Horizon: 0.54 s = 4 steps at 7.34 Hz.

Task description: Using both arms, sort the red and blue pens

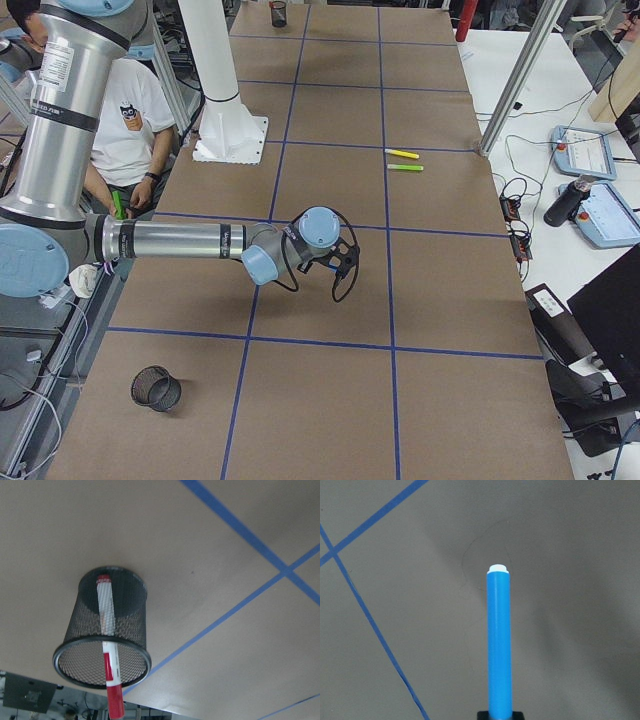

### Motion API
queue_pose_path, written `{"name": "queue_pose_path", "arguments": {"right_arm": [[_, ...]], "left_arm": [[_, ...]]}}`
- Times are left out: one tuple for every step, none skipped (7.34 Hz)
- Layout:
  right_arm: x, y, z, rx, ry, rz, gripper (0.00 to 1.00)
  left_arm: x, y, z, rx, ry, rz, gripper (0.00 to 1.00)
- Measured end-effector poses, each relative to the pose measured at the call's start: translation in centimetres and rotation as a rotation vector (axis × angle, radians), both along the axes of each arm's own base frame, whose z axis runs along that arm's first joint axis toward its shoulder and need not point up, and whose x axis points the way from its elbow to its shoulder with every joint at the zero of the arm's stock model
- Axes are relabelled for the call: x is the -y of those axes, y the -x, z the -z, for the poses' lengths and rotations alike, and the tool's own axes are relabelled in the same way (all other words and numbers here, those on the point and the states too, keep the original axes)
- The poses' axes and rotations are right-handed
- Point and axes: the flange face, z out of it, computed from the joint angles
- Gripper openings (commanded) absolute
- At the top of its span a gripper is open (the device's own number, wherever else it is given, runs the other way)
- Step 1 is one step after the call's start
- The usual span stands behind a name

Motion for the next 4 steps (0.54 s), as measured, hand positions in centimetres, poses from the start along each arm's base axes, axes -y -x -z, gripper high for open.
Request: {"name": "queue_pose_path", "arguments": {"right_arm": [[-1.1, -0.5, -0.8, -0.004, 0.001, -0.004, 0.00], [-2.6, -1.2, -1.9, -0.009, 0.010, -0.009, 0.00], [-4.4, -1.9, -3.2, -0.018, 0.033, -0.013, 0.00], [-6.0, -2.5, -4.6, -0.031, 0.065, -0.016, 0.00]], "left_arm": [[1.7, 0.1, 0.0, 0.008, -0.110, 0.029, 1.00], [3.3, 0.2, 0.3, 0.007, -0.201, 0.060, 1.00], [5.3, 0.1, 1.1, -0.002, -0.258, 0.093, 1.00], [8.0, 0.1, 2.4, -0.003, -0.286, 0.114, 1.00]]}}
